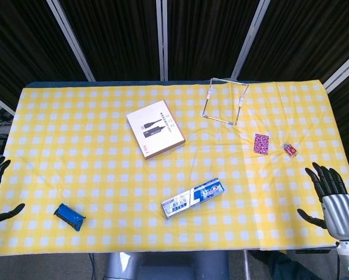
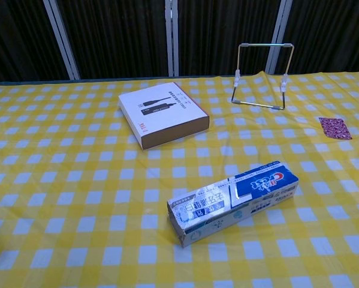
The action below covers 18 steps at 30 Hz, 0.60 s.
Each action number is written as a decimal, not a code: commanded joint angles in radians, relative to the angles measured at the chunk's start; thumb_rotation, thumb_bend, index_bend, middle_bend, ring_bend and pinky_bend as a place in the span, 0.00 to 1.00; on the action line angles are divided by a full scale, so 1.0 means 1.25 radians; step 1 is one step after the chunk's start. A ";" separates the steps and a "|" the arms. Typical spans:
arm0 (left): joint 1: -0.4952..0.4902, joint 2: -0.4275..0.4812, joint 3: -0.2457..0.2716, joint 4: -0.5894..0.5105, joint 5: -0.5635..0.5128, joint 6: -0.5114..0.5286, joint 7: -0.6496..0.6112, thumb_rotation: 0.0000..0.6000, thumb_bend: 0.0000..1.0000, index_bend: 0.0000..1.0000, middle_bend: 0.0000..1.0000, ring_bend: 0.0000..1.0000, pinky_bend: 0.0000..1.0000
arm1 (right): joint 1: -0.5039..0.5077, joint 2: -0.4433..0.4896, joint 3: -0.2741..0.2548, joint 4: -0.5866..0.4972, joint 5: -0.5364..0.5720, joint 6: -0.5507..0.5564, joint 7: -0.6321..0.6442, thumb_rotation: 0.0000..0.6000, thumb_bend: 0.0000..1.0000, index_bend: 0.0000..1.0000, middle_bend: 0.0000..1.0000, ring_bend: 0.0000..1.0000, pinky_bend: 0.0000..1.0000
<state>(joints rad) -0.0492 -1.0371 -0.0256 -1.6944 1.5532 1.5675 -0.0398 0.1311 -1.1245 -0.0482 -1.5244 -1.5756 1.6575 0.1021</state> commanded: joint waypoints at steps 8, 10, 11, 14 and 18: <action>0.000 0.003 -0.001 -0.004 0.000 -0.002 -0.002 1.00 0.00 0.00 0.00 0.00 0.00 | 0.013 -0.001 0.002 0.011 -0.022 -0.044 0.026 1.00 0.00 0.00 0.00 0.00 0.00; -0.003 0.002 -0.002 -0.006 -0.001 -0.006 0.003 1.00 0.00 0.00 0.00 0.00 0.00 | 0.040 0.004 -0.001 0.006 -0.044 -0.082 0.027 1.00 0.00 0.00 0.00 0.00 0.00; -0.005 0.000 -0.003 -0.007 -0.002 -0.010 0.007 1.00 0.00 0.00 0.00 0.00 0.00 | 0.063 0.006 0.000 0.006 -0.063 -0.108 0.027 1.00 0.00 0.00 0.00 0.00 0.02; -0.013 -0.003 -0.007 -0.010 -0.013 -0.026 0.020 1.00 0.00 0.00 0.00 0.00 0.00 | 0.139 0.000 0.015 0.028 -0.110 -0.185 0.035 1.00 0.00 0.00 0.00 0.00 0.05; -0.022 -0.010 -0.012 -0.010 -0.037 -0.051 0.034 1.00 0.00 0.00 0.00 0.00 0.00 | 0.240 0.001 0.011 0.011 -0.142 -0.333 0.078 1.00 0.01 0.01 0.02 0.00 0.08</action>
<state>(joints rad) -0.0724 -1.0466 -0.0382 -1.7069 1.5150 1.5118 -0.0024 0.3283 -1.1231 -0.0366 -1.5019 -1.7056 1.3727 0.1583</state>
